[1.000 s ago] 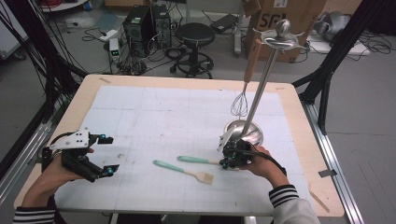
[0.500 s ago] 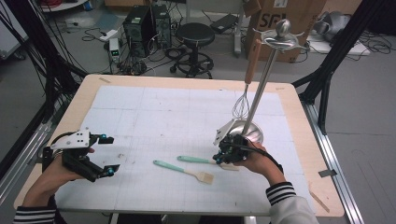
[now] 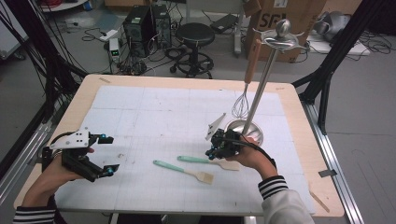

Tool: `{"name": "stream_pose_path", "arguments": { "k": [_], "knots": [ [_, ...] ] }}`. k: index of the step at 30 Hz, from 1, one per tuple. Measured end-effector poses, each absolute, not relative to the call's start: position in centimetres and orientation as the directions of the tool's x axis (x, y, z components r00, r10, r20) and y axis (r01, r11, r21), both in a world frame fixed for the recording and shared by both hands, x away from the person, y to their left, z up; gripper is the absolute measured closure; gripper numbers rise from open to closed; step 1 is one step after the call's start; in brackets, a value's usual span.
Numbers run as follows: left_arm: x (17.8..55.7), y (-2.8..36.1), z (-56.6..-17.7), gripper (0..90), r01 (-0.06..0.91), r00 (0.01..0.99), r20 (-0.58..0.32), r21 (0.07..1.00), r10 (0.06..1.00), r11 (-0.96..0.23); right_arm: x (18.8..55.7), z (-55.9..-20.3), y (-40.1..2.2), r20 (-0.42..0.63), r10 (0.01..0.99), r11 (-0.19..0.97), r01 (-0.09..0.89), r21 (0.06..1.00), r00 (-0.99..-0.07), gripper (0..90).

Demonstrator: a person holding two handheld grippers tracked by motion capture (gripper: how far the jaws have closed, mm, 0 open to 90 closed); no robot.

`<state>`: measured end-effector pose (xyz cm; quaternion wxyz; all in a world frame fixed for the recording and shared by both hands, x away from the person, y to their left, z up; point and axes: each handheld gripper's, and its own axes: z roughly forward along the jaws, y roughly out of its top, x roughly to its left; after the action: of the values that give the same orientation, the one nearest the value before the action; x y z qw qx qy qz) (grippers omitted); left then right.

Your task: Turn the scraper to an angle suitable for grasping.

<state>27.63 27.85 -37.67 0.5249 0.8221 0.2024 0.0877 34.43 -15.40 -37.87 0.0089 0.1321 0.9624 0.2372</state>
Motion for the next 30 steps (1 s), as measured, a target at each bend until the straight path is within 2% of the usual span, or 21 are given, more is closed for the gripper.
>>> {"name": "stream_pose_path", "arguments": {
  "k": [24, 30],
  "knots": [
    [27.6, 27.7, -37.8, 1.6, 0.243, 0.904, -0.068, 0.894, 0.422, -0.376, 35.3, -40.7, -15.1, 0.056, 0.284, 0.88, 0.283, 0.38, -0.957, 89.0],
    [27.6, 27.7, -37.8, 1.7, 0.244, 0.904, -0.068, 0.893, 0.422, -0.378, 35.1, -40.6, -15.4, 0.045, 0.261, 0.891, 0.258, 0.374, -0.964, 89.0]
  ]
}}
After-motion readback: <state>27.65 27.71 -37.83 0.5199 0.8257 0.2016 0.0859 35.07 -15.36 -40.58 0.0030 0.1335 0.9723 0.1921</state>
